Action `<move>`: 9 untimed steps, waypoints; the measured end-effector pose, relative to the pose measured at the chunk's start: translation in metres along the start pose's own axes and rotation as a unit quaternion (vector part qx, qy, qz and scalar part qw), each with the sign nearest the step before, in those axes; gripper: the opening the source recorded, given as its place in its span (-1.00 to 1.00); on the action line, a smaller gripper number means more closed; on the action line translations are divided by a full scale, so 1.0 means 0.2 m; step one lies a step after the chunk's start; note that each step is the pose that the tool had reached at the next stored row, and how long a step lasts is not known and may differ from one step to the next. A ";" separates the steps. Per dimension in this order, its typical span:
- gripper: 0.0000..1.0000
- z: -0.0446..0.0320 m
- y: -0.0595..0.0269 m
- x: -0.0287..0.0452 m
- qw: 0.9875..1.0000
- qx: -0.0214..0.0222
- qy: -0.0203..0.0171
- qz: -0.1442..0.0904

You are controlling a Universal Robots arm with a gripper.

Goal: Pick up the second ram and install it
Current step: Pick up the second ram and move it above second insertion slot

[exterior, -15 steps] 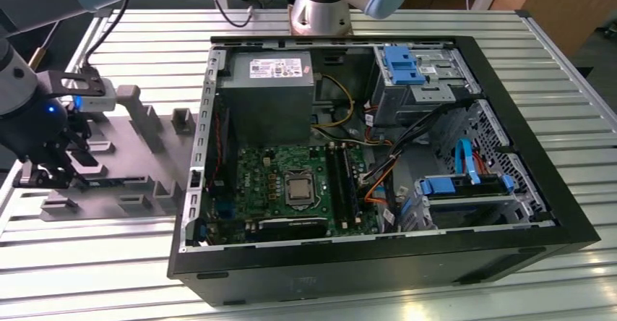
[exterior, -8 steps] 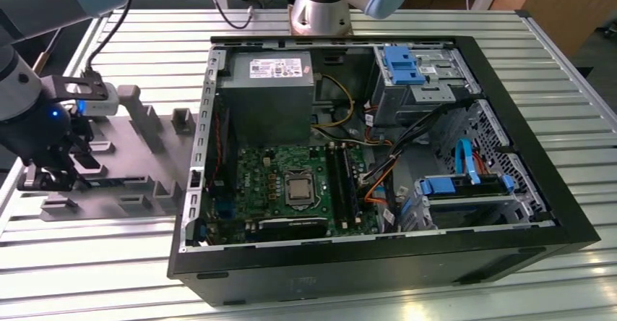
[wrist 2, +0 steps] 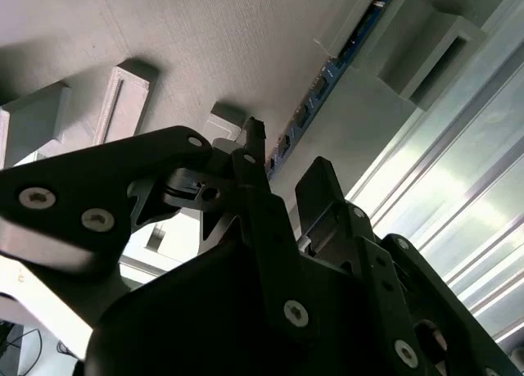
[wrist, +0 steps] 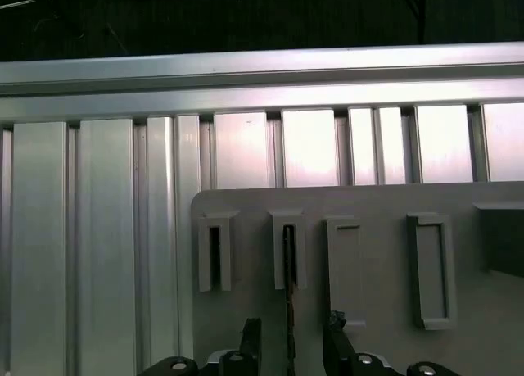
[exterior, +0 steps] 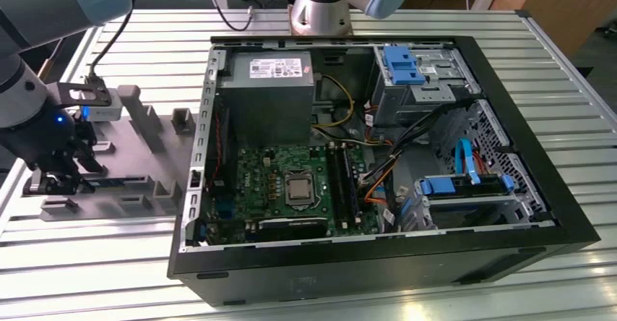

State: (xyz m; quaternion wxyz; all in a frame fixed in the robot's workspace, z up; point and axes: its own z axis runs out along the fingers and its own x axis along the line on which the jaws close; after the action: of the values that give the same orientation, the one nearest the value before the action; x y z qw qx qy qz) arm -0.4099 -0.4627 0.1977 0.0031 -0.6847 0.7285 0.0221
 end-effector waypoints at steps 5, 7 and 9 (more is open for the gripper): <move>-0.14 0.034 -0.001 0.003 1.000 0.001 0.000 0.000; -0.17 0.035 -0.001 0.003 1.000 0.001 0.000 0.000; -0.31 0.036 -0.001 0.003 1.000 0.001 0.000 0.000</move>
State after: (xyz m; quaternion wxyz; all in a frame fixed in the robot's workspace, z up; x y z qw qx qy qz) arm -0.4099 -0.4631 0.1905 0.0035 -0.6847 0.7285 0.0215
